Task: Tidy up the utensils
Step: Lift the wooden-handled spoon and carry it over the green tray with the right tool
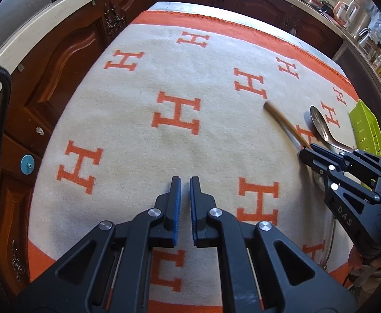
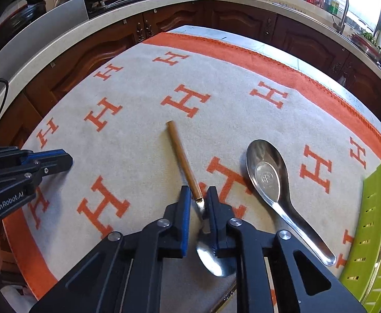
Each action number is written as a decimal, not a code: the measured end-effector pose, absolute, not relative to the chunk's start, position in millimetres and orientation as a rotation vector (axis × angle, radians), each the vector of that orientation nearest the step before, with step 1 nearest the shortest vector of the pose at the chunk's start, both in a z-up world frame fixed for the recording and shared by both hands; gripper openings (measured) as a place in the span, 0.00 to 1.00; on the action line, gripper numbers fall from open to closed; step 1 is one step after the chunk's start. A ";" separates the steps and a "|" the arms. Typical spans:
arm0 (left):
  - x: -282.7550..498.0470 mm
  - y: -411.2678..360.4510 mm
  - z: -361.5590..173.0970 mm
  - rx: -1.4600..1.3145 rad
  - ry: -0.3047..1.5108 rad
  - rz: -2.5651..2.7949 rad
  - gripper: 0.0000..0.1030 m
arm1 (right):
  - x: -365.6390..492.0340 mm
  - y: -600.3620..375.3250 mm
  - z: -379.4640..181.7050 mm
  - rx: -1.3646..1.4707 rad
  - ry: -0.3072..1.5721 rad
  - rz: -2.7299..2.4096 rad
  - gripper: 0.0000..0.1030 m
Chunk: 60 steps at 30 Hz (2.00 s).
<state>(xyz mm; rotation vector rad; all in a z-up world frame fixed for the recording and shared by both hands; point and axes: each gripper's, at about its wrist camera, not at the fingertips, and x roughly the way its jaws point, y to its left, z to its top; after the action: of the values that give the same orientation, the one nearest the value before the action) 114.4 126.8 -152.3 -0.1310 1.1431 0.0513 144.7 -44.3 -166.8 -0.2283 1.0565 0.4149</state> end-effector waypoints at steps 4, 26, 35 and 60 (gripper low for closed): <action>114.3 119.0 -151.5 -0.120 1.146 0.036 0.04 | 147.7 -52.8 -163.9 -0.146 1.085 0.409 0.05; 92.7 61.7 -119.0 -0.011 1.110 -0.023 0.04 | 87.3 -151.7 -91.8 0.190 0.973 0.356 0.05; 89.5 14.2 -112.8 0.057 1.123 -0.070 0.04 | 51.4 -231.7 -62.7 0.318 0.882 0.266 0.05; 171.0 -45.1 -139.6 -0.277 1.313 -0.230 0.05 | 52.5 -369.6 -139.4 0.466 1.020 0.011 0.08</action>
<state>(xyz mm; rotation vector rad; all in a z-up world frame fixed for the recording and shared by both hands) 171.0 -45.1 -139.6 -0.2768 1.3128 -0.2302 52.5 -369.6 -139.4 0.4664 1.0195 0.0113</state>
